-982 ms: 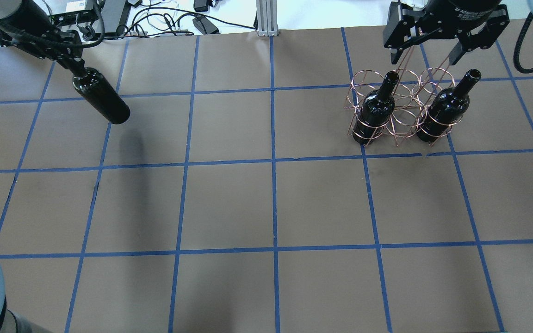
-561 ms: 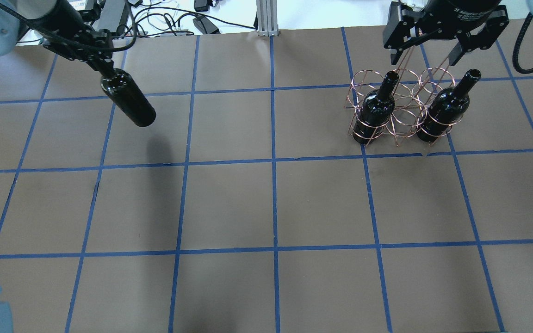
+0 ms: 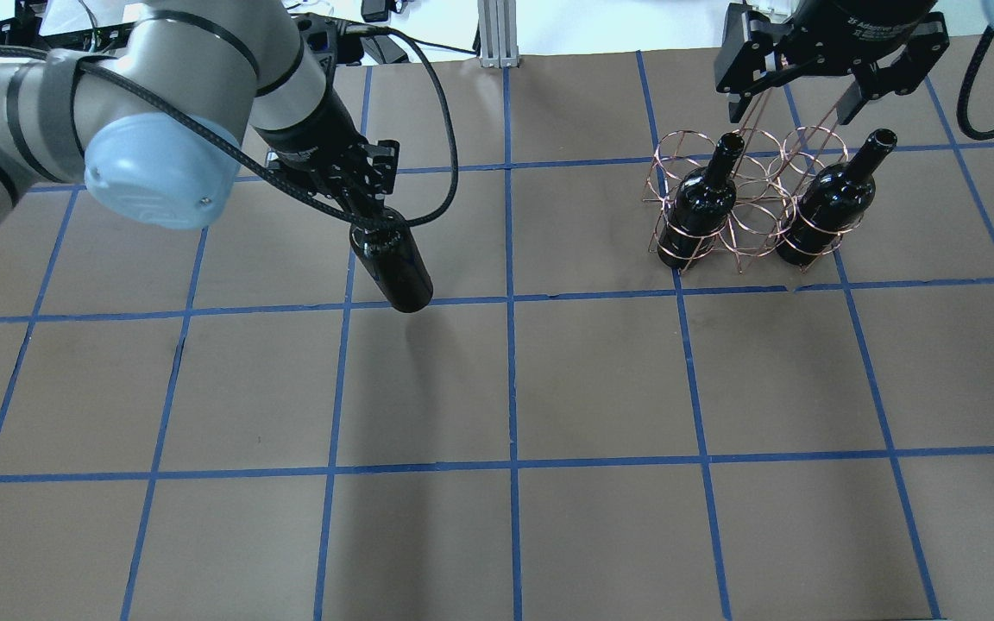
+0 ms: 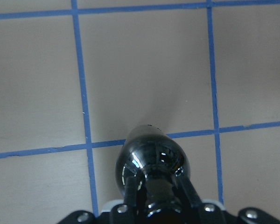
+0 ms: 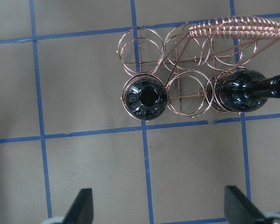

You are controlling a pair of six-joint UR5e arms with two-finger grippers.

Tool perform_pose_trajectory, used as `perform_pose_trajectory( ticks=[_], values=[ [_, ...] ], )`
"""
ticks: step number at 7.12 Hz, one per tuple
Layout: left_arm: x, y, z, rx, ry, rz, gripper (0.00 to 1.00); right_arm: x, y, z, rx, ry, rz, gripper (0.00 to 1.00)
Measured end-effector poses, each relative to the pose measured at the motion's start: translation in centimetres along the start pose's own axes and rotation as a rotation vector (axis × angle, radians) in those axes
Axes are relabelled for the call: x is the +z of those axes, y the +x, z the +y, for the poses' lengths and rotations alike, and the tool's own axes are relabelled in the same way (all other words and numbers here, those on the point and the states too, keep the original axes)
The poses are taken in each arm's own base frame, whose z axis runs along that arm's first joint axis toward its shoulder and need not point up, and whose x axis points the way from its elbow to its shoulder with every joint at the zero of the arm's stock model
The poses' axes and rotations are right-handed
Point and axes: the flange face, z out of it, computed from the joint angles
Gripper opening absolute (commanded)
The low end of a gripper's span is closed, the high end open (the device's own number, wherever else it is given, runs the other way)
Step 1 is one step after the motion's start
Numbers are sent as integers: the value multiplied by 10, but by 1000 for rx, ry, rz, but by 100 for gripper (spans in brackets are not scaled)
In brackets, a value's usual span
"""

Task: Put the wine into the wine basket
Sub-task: 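Carry the bottle toward the table center and stand it upright, then open the left gripper and withdraw it away from the bottle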

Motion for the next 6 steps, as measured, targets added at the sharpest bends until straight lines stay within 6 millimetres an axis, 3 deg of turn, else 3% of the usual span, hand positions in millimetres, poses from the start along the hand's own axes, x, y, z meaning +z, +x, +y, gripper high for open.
perform_pose_trajectory(
  ticks=[2, 4, 6],
  values=[
    [17, 22, 23, 34, -33, -2, 0, 0, 0, 0, 0, -1, 0, 100],
    [30, 26, 35, 50, -63, -6, 0, 0, 0, 0, 0, -3, 2, 100],
    [29, 27, 39, 54, -64, -10, 0, 0, 0, 0, -1, -4, 2, 100]
  ],
)
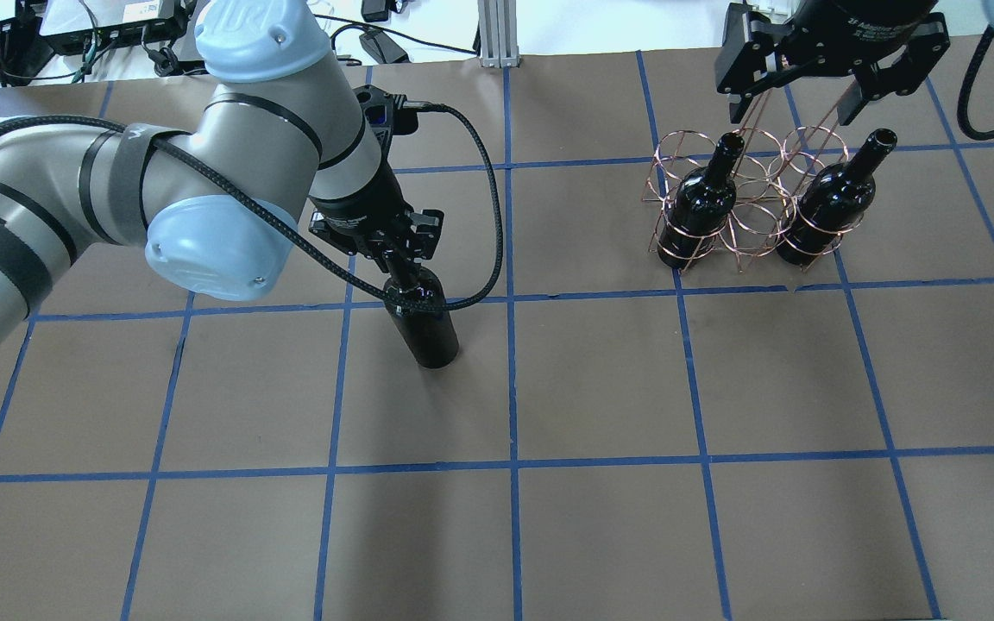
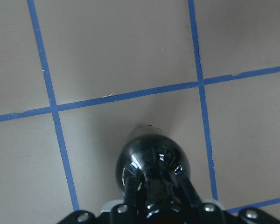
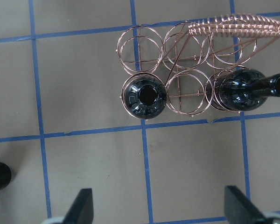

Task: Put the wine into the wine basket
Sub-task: 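Open the left gripper and withdraw it away from the bottle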

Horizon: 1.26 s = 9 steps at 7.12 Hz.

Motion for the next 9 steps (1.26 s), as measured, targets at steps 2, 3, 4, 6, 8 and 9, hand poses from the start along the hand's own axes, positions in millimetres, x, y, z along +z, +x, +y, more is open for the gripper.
perform_pose_trajectory(
  ticks=[2, 3, 4, 6, 8, 9],
  values=[
    [1, -1, 3, 1, -13, -3, 0, -1, 1, 0, -3, 2, 7, 100],
    [3, -2, 4, 2, -21, -4, 0, -1, 2, 0, -4, 2, 9, 100],
    [5, -3, 5, 2, -24, -5, 0, -1, 2, 0, -3, 1, 8, 100],
    [5, -6, 4, 3, -26, -7, 0, 1, 3, 1, -5, -8, 11, 100],
    [5, -7, 4, 4, -29, -8, 99, 2, 4, 2, -10, -14, 20, 100],
    [6, -7, 5, -1, -41, -7, 100, 3, 4, 1, -15, -16, 24, 100]
  ],
)
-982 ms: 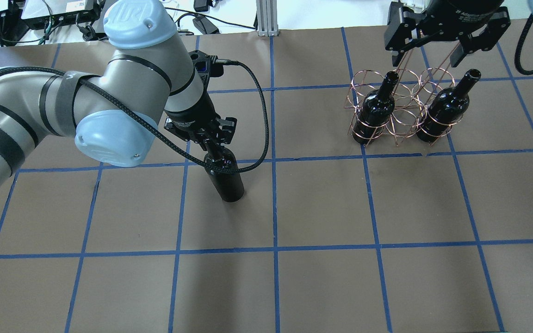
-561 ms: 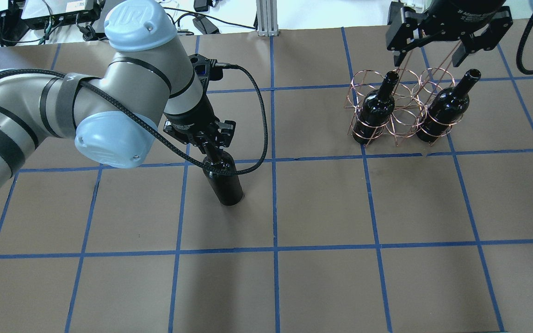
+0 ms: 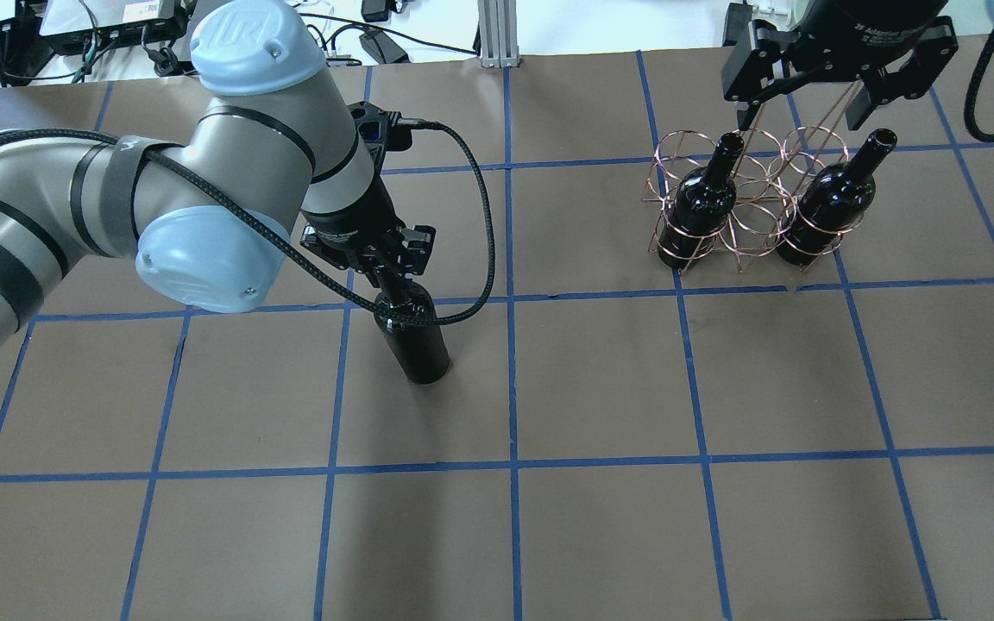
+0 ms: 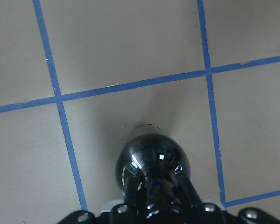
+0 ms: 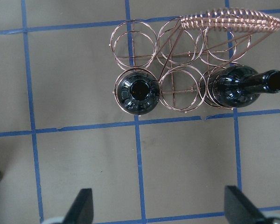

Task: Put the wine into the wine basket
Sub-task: 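Open the left gripper and withdraw it away from the bottle, then move the right gripper from the rack down onto the upright bottle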

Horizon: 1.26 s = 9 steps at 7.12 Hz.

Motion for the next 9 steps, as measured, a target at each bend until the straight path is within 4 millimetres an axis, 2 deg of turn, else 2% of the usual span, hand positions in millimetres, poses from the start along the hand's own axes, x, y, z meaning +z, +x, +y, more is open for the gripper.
perform_pose_trajectory(
  ticks=[2, 3, 4, 5, 6, 7, 8, 9],
  values=[
    [-10, 0, 3, -12, -23, 1, 100, 2, 1, -1, -29, -5, 14, 100],
    [-30, 1, 3, -15, -23, 1, 100, 2, 1, -1, -36, -6, 15, 100],
    [-57, -2, 0, -22, -10, 0, 100, 3, 1, -1, -40, -7, 15, 100],
    [-87, -15, -8, -43, 25, -15, 100, 2, -1, 0, -42, -8, 13, 100],
    [-110, -44, -17, -89, 68, -41, 100, 2, -3, 1, -41, -9, 9, 100],
    [-125, -82, -24, -150, 95, -56, 100, 1, -7, 1, -41, -9, 5, 100],
    [-138, -122, -25, -197, 114, -68, 100, 2, -19, 1, -48, -9, 2, 100],
    [-145, -158, -22, -232, 122, -80, 100, 7, -44, 3, -51, -14, 0, 100]
  ],
)
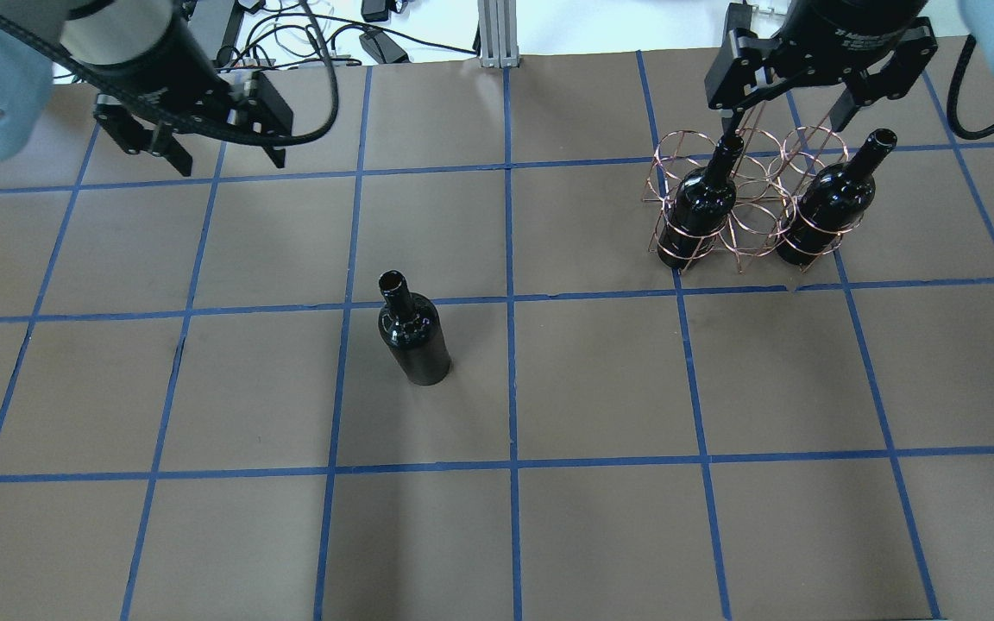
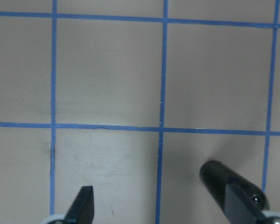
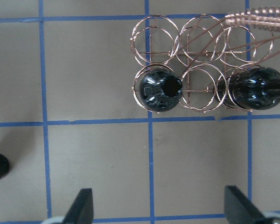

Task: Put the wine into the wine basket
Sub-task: 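Move the right gripper from the rack down onto the upright bottle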

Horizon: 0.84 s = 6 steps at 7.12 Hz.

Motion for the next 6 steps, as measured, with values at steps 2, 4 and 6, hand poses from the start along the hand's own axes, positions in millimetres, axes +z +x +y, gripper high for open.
perform_pose_trajectory(
  ticks=[2, 4, 6],
  values=[
    [4, -47, -3, -19, -15, -22, 100, 22, -80, -1, 50, -22, -4, 100],
    [-6, -61, 9, 27, -26, -43, 100, 54, -175, 3, 111, -22, -13, 100],
    [-13, -65, 19, 47, -40, -49, 100, 74, -246, 23, 162, -24, -21, 100]
  ],
)
